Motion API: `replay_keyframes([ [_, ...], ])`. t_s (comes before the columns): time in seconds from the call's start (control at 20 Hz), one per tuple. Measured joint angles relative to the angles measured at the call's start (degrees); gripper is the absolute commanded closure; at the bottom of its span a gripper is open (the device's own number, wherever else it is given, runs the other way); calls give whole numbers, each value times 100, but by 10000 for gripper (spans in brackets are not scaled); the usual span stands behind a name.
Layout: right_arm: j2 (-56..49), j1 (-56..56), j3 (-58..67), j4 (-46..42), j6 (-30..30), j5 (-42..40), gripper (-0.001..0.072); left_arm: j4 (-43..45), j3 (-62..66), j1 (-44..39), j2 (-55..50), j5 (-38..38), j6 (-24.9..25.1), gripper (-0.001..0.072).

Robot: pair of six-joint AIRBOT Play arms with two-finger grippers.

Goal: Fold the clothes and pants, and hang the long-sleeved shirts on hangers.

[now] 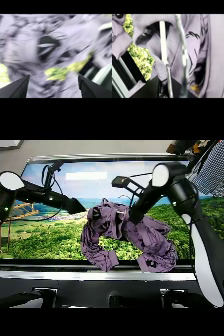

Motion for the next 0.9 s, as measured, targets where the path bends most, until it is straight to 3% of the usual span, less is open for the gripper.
replay_keyframes([
  [0.25,-4,-264,0,531,-1416,118,669,481,-13,-238,-236,31,1864,-13],
  [0.5,-35,-317,0,695,-1956,59,669,107,-17,-529,-706,105,2861,2],
  [0.55,-35,-319,-2,706,-2009,20,669,42,-17,-579,-787,90,2977,56],
  [0.6,-35,-321,0,721,-2074,-22,668,-9,-17,-632,-863,81,3071,155],
  [0.75,-35,-323,0,780,-2168,-131,667,-96,-17,-765,-1067,76,3217,669],
  [0.85,-35,-345,-2,782,-2184,-216,664,-164,-17,-835,-1150,-39,3322,672],
  [0.9,-17,-378,-2,890,-2190,-216,573,-175,-13,-839,-1165,-50,3320,673],
])
